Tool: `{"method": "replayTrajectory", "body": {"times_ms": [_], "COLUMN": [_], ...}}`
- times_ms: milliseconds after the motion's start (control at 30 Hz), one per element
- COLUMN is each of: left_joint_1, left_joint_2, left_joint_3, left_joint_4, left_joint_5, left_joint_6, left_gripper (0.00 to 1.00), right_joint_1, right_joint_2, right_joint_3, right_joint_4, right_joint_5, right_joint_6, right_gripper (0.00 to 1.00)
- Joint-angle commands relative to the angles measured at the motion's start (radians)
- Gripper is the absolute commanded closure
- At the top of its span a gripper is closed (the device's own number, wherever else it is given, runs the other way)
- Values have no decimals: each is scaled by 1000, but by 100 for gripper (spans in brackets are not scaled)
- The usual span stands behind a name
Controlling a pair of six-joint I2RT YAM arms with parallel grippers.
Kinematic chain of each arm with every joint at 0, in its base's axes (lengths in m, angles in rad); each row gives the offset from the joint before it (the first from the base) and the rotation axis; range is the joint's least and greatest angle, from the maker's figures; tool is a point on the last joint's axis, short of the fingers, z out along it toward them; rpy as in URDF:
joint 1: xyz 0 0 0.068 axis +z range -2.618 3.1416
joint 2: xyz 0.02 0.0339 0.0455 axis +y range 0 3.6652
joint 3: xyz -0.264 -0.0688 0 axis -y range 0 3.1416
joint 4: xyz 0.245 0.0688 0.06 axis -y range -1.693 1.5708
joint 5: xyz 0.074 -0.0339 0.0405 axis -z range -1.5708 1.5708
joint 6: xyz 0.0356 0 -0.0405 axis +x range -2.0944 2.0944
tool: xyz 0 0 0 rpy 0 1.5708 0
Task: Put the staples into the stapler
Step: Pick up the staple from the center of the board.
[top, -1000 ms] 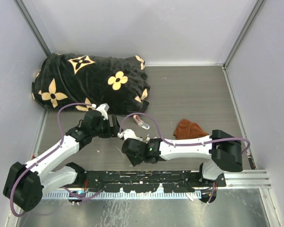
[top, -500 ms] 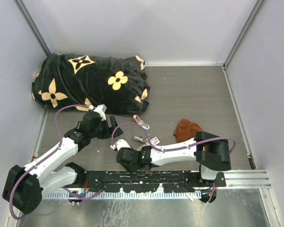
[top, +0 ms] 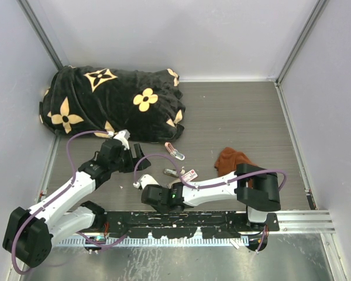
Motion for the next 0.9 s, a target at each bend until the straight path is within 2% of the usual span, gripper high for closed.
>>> {"method": "replayTrajectory", "body": {"times_ms": [0, 167, 367, 633, 867], "left_joint_1": [10, 11, 17, 27, 28], "left_joint_2": [-35, -55, -116, -259, -396], "left_joint_3": [-3, -12, -29, -43, -133], "left_joint_4": [18, 19, 27, 50, 325], "left_joint_5": [-8, -12, -15, 13, 262], "left_joint_6": [-7, -6, -19, -46, -191], "left_gripper": [20, 20, 20, 19, 16], "right_joint_1": [8, 6, -68, -349, -558], "right_joint_2": [8, 11, -66, -268, -368], "right_joint_3": [30, 26, -11, -156, -227], "right_joint_4": [28, 31, 78, 325, 630], "right_joint_5": [41, 65, 32, -203, -443], "right_joint_6": [-24, -11, 50, 117, 263], "right_gripper": [63, 75, 78, 79, 79]}}
